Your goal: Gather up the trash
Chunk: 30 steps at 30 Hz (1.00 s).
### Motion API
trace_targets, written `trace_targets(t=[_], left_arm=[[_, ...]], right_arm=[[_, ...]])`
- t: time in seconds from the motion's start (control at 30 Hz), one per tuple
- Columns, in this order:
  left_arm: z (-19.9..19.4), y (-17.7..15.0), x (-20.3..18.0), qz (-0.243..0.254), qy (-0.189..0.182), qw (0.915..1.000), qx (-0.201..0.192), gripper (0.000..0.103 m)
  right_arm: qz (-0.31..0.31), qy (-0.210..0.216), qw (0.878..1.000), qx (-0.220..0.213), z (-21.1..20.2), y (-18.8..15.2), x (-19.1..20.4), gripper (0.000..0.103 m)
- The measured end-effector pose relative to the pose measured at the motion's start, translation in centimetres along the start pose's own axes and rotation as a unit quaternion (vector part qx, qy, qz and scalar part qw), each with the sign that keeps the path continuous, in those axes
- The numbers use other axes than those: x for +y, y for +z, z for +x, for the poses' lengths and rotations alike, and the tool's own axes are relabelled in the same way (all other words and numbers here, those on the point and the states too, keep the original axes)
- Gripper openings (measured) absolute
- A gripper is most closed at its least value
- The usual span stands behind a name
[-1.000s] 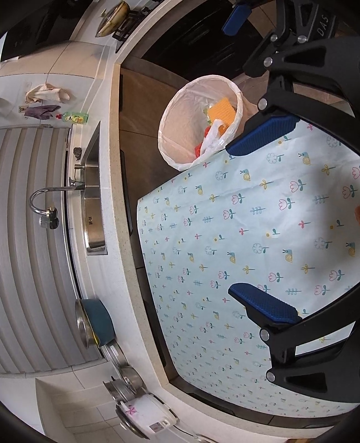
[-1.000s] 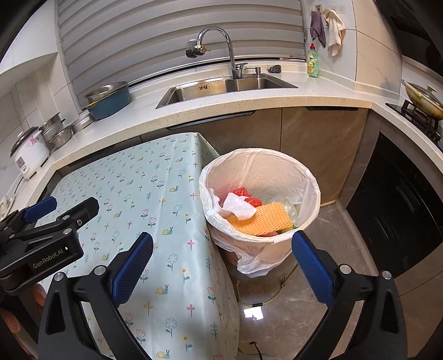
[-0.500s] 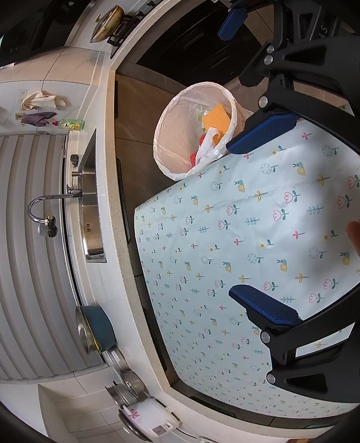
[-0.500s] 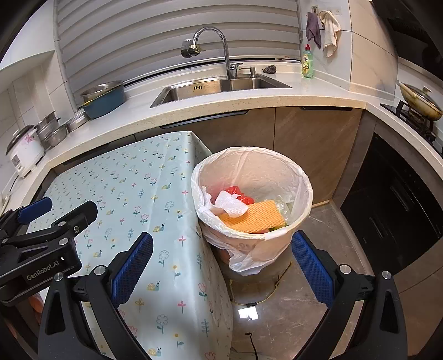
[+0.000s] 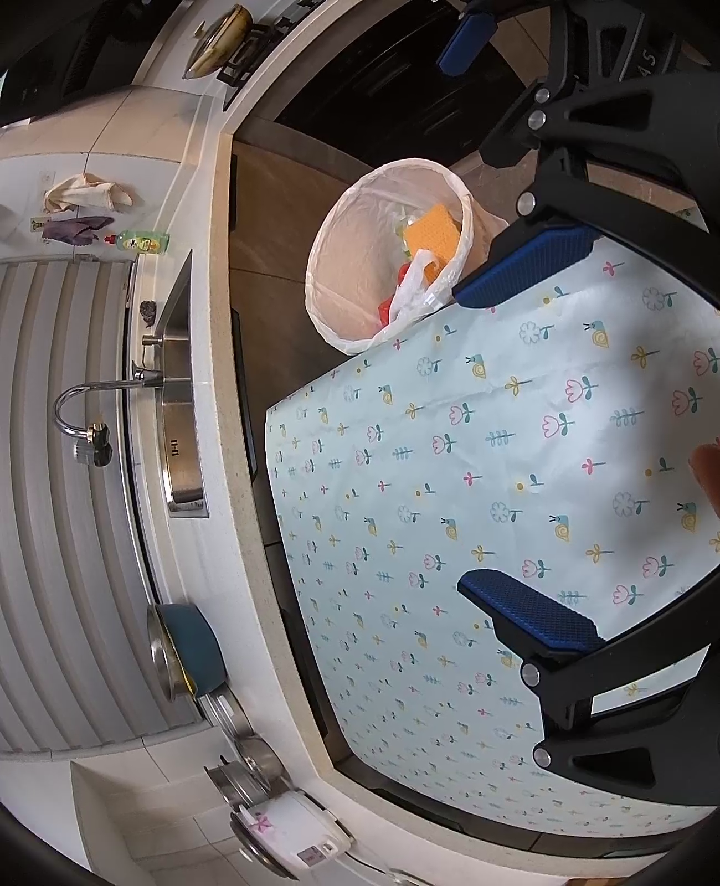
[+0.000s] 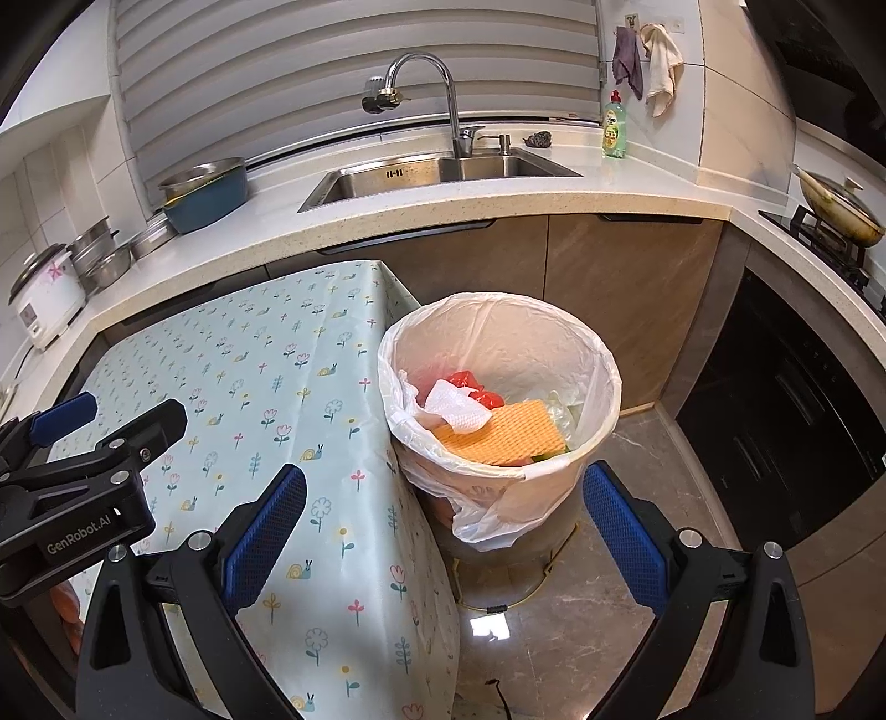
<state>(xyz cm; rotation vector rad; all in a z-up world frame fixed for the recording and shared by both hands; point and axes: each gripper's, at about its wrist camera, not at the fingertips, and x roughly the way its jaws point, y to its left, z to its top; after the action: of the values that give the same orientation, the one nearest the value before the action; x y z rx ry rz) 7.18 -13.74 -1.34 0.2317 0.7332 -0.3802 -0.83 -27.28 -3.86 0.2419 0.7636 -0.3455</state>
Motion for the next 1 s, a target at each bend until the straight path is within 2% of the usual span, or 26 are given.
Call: trace_targets(t=[1.0], left_arm=[[-0.18,-0.63,0.34,-0.009,0.016,0.9998,0.003,0.091]], right_arm=[[-0.012,-0.002,1.000,0.003,0.01,-0.34,0.57,0.097]])
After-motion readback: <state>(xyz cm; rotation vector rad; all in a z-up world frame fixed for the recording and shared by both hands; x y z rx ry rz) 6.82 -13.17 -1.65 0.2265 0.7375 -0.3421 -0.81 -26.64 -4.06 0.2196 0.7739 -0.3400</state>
